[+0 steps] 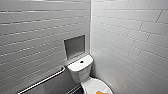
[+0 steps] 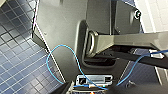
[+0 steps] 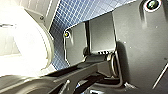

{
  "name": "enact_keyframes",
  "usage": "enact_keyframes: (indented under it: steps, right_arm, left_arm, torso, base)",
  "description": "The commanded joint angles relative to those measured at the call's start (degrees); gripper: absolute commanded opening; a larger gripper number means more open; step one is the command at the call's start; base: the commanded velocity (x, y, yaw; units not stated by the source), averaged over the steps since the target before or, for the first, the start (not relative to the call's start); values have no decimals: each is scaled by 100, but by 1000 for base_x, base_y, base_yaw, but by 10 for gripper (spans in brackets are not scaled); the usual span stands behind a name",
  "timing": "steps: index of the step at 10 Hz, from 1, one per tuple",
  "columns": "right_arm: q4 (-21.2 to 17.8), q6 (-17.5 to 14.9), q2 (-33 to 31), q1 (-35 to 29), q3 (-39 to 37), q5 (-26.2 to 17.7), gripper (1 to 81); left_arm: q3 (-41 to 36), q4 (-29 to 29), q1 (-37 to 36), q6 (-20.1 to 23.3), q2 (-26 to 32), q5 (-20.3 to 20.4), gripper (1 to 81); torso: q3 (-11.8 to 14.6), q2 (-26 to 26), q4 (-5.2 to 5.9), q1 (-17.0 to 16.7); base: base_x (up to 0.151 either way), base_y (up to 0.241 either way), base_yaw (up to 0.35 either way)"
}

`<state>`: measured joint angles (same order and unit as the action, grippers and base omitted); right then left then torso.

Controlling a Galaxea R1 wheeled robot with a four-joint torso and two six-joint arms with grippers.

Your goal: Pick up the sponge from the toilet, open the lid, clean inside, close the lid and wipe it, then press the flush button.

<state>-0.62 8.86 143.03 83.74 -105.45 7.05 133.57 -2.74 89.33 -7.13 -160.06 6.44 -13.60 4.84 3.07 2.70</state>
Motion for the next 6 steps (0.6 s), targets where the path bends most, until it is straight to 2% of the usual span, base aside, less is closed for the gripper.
enact_keyframes:
  steps: [1, 3, 6]
  right_arm:
    - [-184, 440, -1054, -931, 1316, -239, 811]
    - [-192, 573, -1344, -1389, 1792, -273, 811]
    - [-272, 818, -1318, -1671, 1801, -256, 811]
  left_arm:
    - [-68, -16, -60, 45, 26, -327, 811]
    - [-51, -7, -43, 45, -35, -327, 811]
    - [107, -16, -25, 45, -202, -336, 811]
  torso:
    - [-272, 553, 0, 356]
    - [-518, 932, 0, 592]
    - [-1007, 1550, 0, 981]
  base:
    - [0, 0, 0]
    - [0, 0, 0]
    - [0, 0, 0]
